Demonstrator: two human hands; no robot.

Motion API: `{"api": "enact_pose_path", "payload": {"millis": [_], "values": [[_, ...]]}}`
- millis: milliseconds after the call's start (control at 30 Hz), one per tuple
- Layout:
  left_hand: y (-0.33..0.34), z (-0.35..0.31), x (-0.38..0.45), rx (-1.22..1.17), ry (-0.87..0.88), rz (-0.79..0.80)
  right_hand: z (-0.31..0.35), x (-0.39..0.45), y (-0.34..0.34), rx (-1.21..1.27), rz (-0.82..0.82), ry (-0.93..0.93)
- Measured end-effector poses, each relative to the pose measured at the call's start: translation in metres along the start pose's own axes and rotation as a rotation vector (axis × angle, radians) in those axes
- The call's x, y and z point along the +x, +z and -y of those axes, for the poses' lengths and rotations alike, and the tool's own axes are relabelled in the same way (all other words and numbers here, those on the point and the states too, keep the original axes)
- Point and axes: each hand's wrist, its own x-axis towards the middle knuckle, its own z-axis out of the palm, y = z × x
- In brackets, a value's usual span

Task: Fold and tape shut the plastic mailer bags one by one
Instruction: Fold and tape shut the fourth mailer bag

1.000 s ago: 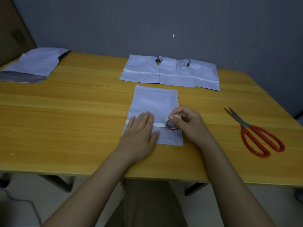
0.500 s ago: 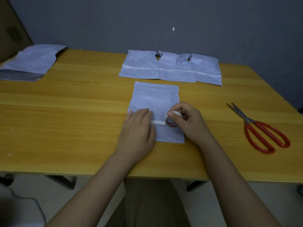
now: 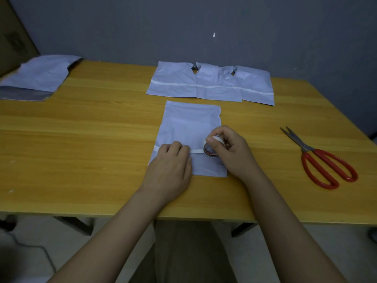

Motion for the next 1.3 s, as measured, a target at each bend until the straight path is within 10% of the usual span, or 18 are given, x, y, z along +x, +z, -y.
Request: {"api": "enact_pose_path", "payload": {"millis": [1300], "values": [[0.001,-0.008,0.002,0.140,0.071,0.032,0.000,-0.002,0.001,-0.017,-0.021,-0.017]]}}
